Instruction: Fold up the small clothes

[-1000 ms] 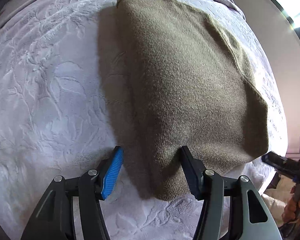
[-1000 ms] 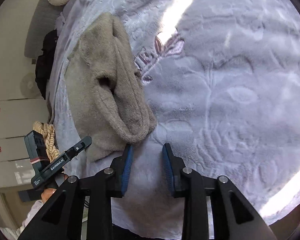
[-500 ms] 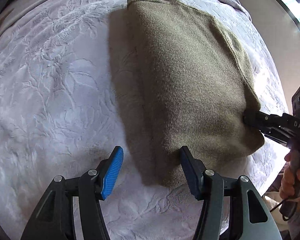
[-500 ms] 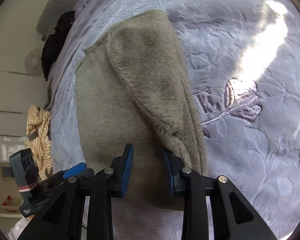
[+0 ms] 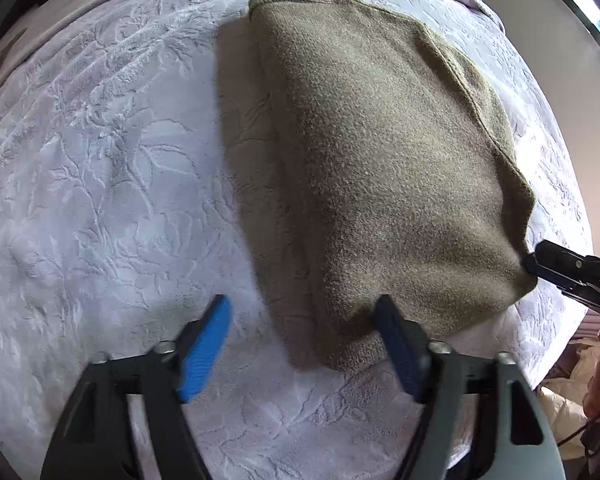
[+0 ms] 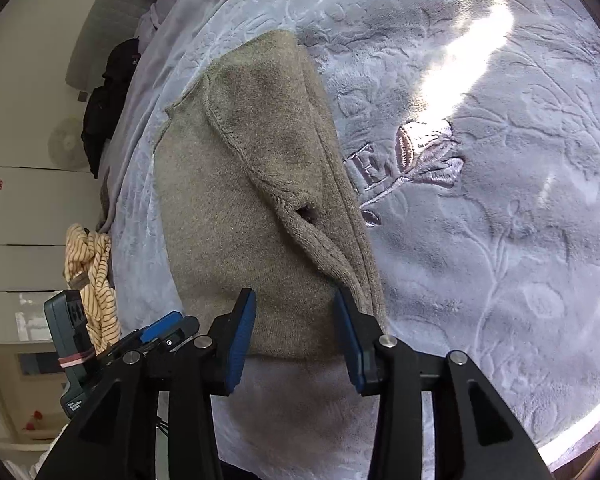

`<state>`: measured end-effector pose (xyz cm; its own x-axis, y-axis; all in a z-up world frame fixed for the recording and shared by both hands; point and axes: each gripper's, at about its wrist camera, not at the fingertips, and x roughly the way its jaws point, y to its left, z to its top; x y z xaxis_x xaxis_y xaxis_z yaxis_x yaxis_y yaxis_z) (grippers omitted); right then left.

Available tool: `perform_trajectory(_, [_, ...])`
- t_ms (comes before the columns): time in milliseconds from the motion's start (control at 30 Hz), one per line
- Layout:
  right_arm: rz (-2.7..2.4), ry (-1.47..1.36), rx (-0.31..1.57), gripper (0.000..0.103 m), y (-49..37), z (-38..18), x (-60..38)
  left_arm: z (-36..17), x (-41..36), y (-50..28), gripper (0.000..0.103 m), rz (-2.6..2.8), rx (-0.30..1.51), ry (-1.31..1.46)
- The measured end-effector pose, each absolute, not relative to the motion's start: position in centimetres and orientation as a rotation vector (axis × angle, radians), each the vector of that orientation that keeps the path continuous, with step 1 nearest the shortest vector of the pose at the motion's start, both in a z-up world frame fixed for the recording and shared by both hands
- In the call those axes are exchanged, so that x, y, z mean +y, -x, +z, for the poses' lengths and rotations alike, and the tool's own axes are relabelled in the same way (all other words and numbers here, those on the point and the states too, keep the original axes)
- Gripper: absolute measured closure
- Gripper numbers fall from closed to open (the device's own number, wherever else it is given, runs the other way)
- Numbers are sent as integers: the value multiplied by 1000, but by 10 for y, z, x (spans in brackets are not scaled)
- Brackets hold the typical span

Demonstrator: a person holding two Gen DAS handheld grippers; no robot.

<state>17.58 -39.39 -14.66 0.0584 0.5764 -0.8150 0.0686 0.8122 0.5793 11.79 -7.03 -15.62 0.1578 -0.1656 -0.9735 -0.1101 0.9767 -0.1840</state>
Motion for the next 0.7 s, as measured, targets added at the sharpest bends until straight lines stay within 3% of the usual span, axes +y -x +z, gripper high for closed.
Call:
perform_trajectory(200, [424, -490, 1472, 46, -182, -137, -394, -156, -65, -117, 22, -30, 1418, 241])
perform_trajectory(233, [424, -478, 1474, 45, -184, -137, -394, -158, -66, -118, 17, -21, 1424, 231])
perform_trajectory(267, [424, -471, 1476, 45, -187, -137, -393, -159, -66, -120, 5, -15, 1431, 223])
perform_trajectory(300, [425, -469, 1475, 45, -188, -137, -394, -159, -66, -121, 3, -8, 1432, 219])
perform_trajectory(400, [425, -465, 1469, 45, -192, -135, -396, -159, -68, -123, 3, -8, 1427, 222])
perform_trajectory(533, [431, -440, 1451, 23, -200, -133, -398, -163, -69, -128, 3, -5, 1443, 249])
perform_trajectory(700, [445, -302, 1365, 21, -208, -122, -394, -173, -69, -136, 3, 9, 1474, 238])
